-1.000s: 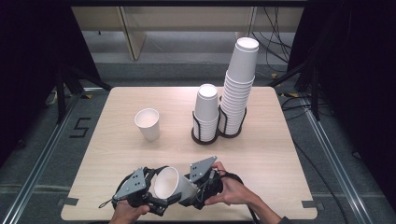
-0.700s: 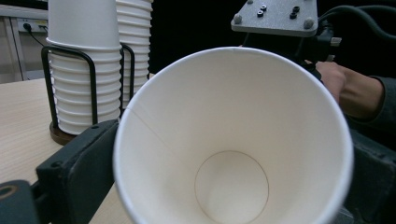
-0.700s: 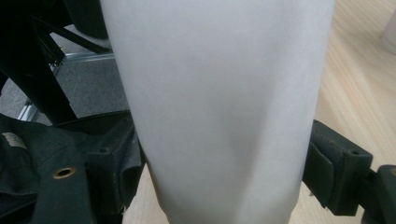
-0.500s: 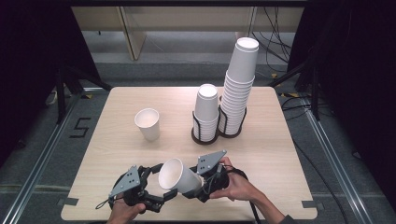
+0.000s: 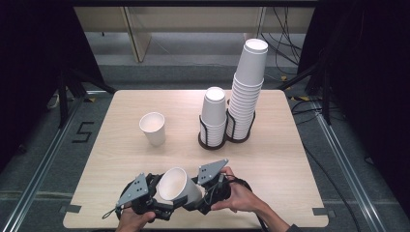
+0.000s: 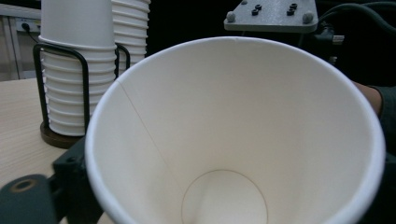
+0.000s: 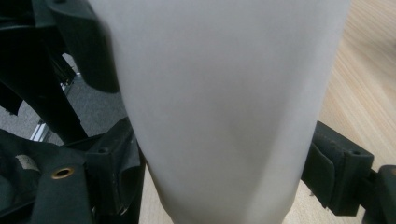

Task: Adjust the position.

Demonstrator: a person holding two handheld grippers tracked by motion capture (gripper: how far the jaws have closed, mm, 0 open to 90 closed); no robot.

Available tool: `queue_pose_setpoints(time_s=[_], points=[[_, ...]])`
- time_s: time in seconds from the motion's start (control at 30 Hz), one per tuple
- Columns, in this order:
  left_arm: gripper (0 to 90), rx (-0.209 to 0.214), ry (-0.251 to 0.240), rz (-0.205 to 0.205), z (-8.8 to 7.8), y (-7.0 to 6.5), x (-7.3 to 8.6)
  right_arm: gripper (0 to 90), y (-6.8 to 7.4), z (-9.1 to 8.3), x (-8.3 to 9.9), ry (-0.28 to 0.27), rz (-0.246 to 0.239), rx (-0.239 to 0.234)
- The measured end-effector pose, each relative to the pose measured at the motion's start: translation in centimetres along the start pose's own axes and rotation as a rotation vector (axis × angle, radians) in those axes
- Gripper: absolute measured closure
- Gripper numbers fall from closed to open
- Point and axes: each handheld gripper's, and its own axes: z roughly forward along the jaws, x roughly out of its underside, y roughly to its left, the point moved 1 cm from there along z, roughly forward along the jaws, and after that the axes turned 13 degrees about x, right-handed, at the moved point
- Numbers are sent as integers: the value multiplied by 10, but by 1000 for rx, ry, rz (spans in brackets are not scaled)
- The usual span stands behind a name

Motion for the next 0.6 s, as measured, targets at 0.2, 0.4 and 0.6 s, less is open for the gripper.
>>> queue_pose_setpoints(time_s=[0.2,0.4,0.6], points=[[132,-14,7,13,-1,-1,-2,194,1,1,2,12,33,14],[131,-110,8,19,-11,6,-7,160,-8,-1,12,76,26,73],[129,-251,84,43,-21,19,-5,180,-20,-15,24,102,62,161]])
